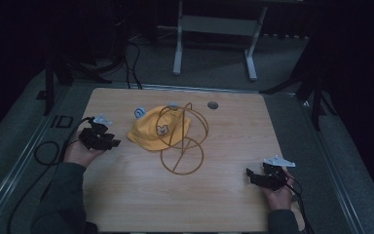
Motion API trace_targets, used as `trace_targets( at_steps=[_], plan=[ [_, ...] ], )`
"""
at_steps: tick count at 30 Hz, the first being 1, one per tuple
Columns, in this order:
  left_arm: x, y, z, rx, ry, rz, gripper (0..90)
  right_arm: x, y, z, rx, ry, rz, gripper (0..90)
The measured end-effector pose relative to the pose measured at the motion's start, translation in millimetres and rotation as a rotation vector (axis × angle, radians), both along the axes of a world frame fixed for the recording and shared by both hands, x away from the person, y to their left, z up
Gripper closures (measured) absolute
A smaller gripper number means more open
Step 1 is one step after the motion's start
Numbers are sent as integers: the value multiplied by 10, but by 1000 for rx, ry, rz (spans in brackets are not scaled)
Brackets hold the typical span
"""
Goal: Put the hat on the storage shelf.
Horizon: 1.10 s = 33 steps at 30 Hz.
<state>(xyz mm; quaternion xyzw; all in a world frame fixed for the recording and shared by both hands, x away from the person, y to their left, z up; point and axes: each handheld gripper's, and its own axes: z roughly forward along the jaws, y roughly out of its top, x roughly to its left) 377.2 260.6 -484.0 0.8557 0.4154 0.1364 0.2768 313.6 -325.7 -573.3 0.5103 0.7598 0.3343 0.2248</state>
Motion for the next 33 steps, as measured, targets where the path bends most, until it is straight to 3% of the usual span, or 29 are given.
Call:
trace_targets(
  at_steps=[7,17,33],
  plan=[
    [57,-65,201,21,-12,-27,599,0,0,0,0,0,0,228],
    [112,-109,357,40,-15,-52,600,0,0,0,0,0,0,228],
    [210,-125,612,19,-42,-70,603,0,0,0,0,0,0,228]
  ],
)
